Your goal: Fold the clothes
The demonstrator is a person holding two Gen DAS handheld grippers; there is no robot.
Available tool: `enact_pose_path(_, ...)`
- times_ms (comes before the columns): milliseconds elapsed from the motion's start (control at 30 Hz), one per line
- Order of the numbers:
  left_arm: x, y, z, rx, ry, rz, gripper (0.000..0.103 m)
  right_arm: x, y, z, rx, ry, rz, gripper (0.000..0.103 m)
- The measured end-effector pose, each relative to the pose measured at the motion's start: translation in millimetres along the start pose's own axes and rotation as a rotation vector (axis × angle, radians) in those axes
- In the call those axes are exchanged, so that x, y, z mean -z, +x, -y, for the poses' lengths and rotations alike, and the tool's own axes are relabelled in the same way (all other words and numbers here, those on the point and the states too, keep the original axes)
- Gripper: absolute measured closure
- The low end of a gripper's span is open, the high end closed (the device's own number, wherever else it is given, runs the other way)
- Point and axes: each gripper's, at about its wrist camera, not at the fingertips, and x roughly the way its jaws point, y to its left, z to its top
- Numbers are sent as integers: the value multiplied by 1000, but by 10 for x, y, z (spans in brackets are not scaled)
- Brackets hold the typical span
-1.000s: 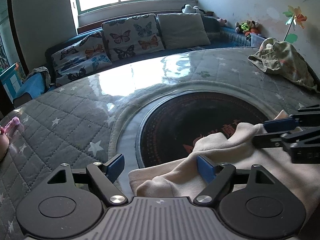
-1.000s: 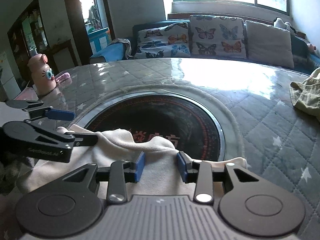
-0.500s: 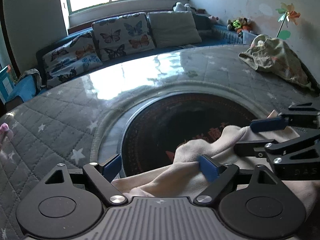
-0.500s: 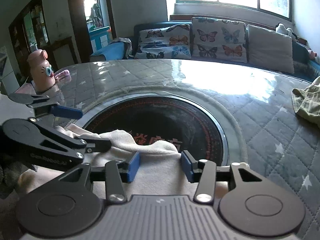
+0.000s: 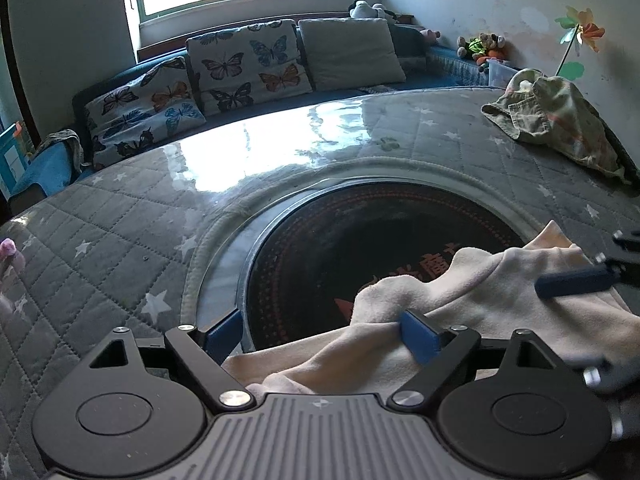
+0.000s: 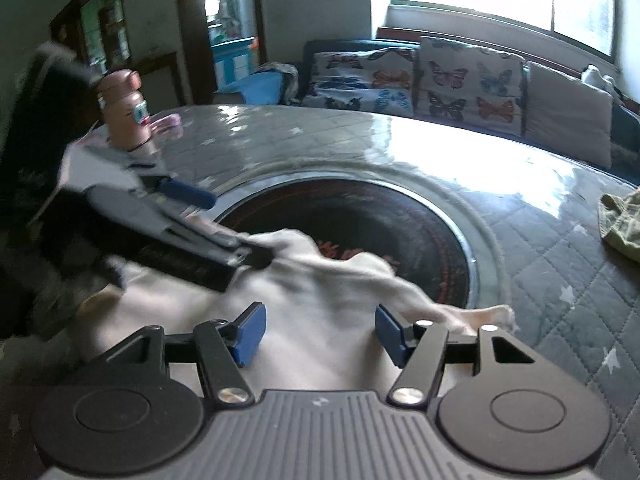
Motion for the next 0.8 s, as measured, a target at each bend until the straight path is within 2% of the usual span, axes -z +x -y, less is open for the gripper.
enact_pose_path(200, 6, 5, 16, -9, 2, 2, 14, 157, -122, -223, -26, -90, -42, 40)
enact_pose_path(433, 9, 17, 25, -20, 7, 6, 11, 359, -316, -383, -2, -160, -29, 40)
enact_pose_path(633, 24, -42, 27, -22, -1, 17, 12, 351, -430, -385, -2, -152, -15, 40)
enact_pose_path(800, 95, -285, 54, 0, -6, 53, 12, 340, -507, -313, -6, -107, -3, 39)
